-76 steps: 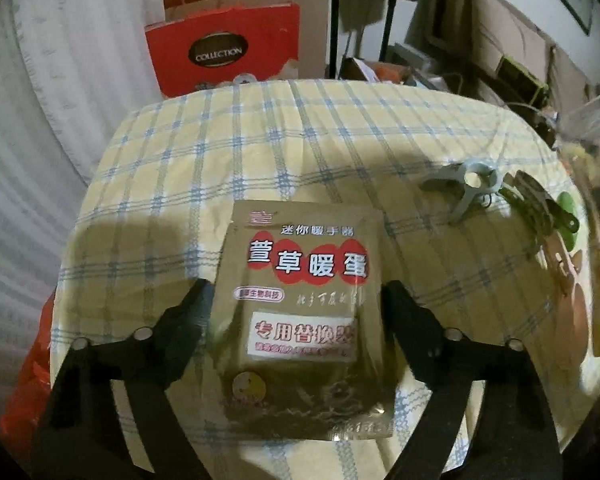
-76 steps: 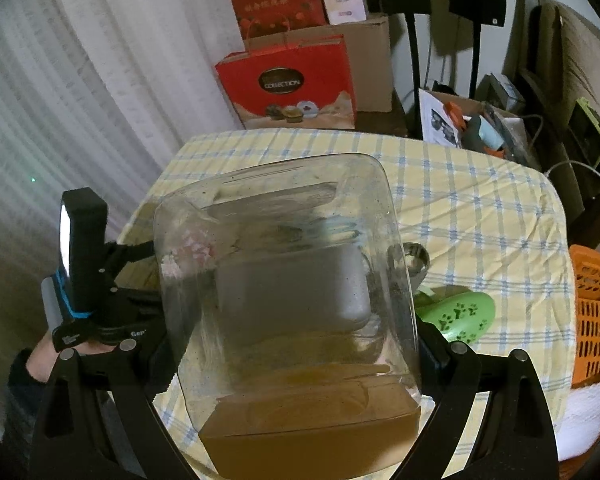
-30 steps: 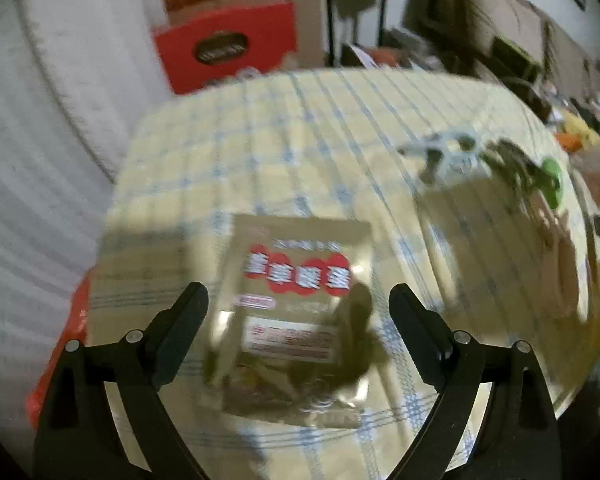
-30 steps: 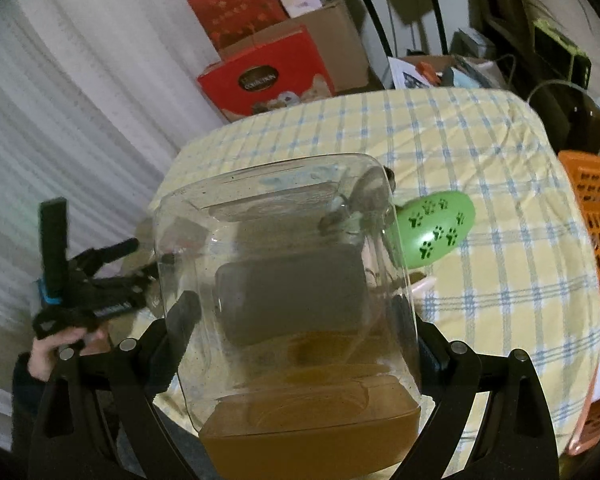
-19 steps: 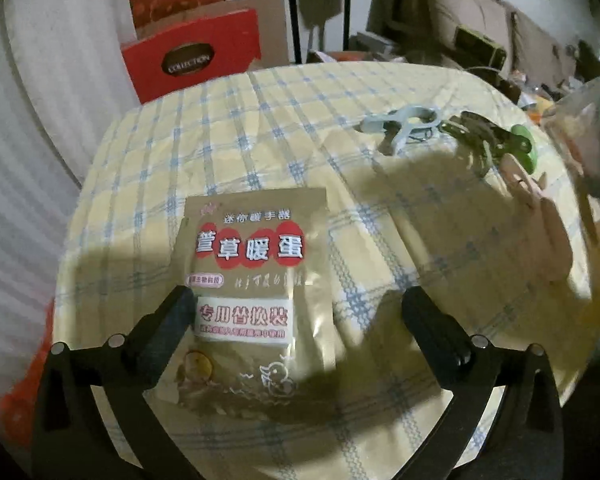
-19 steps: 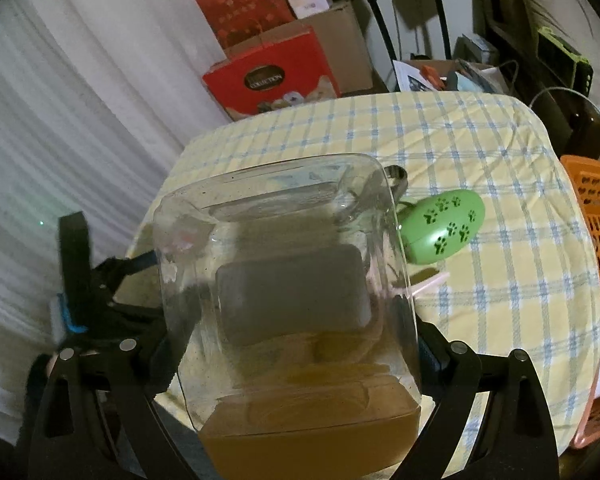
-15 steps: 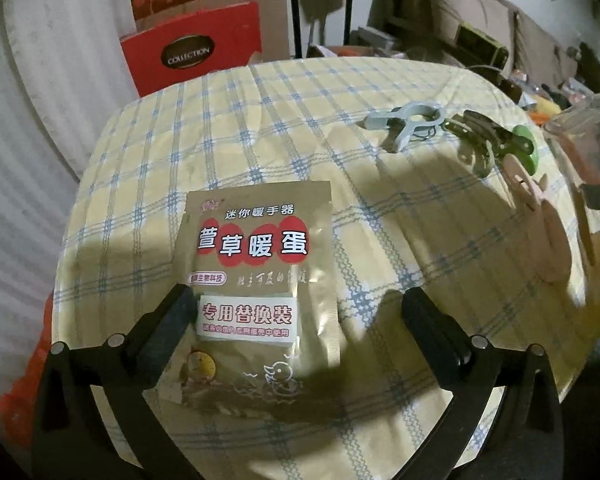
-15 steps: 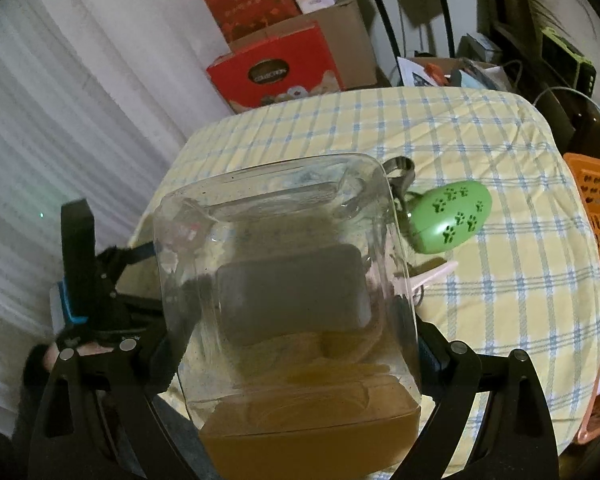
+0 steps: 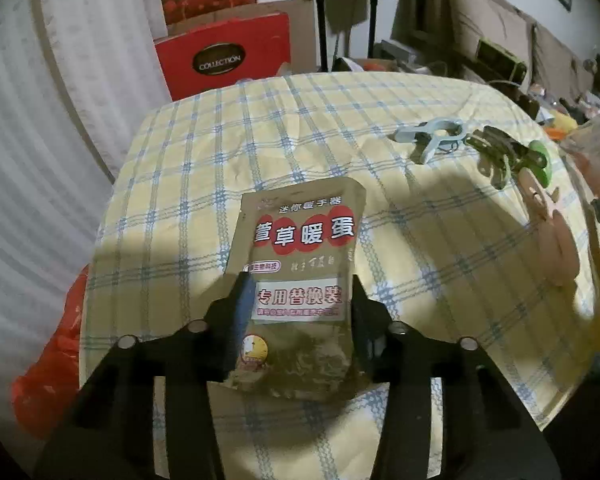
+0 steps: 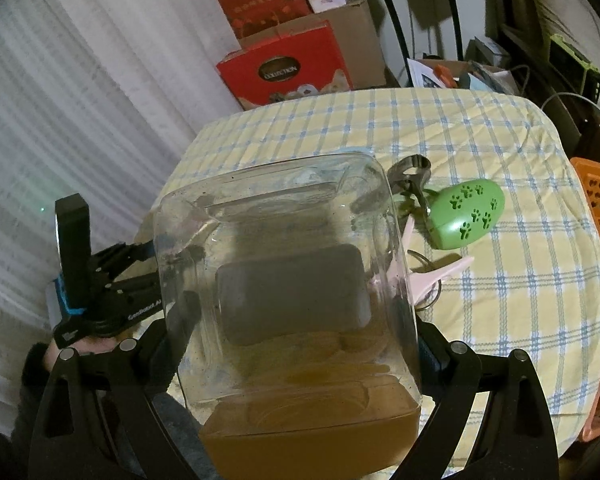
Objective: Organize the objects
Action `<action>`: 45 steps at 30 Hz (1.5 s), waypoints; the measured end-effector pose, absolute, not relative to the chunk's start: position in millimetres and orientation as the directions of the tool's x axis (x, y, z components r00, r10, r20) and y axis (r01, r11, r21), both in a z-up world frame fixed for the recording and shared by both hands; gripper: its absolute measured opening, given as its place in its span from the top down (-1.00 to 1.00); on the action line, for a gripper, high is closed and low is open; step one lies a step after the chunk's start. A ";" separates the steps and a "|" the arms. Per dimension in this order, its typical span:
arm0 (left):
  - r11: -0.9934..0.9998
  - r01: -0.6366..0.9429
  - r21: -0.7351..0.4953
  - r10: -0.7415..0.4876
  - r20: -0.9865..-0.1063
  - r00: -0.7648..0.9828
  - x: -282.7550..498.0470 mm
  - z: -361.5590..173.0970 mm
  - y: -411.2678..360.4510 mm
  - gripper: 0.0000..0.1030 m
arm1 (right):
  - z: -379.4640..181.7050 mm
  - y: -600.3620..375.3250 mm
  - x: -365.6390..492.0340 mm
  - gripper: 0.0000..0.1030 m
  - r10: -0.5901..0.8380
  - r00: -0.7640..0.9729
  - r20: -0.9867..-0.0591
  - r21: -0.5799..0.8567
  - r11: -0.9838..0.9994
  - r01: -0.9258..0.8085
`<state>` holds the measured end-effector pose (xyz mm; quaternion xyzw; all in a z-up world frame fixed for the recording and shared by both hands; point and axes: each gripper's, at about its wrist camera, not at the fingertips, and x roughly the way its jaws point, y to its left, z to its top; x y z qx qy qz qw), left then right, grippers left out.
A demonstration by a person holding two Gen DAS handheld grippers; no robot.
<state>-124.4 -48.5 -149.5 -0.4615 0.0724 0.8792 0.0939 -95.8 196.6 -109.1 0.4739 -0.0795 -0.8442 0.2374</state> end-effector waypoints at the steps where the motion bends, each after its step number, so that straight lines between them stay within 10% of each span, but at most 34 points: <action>1: -0.970 -0.237 0.047 0.097 -0.824 -0.558 -123.7 -147.2 -46.1 0.42 | -108.6 197.9 -94.7 -0.83 -0.476 -0.441 -0.761 0.359 -0.875 0.324; 15: -0.990 -0.135 -0.042 0.117 -0.779 -0.616 -117.7 -103.4 -65.7 0.88 | -105.3 209.3 -96.1 -0.83 -0.472 -0.460 -0.752 0.372 -0.880 0.295; 45: -0.995 -0.066 -0.071 0.096 -0.705 -0.702 -87.4 -32.6 -73.2 0.88 | -52.4 220.0 -72.6 -0.82 -0.449 -0.568 -0.690 0.292 -0.890 0.350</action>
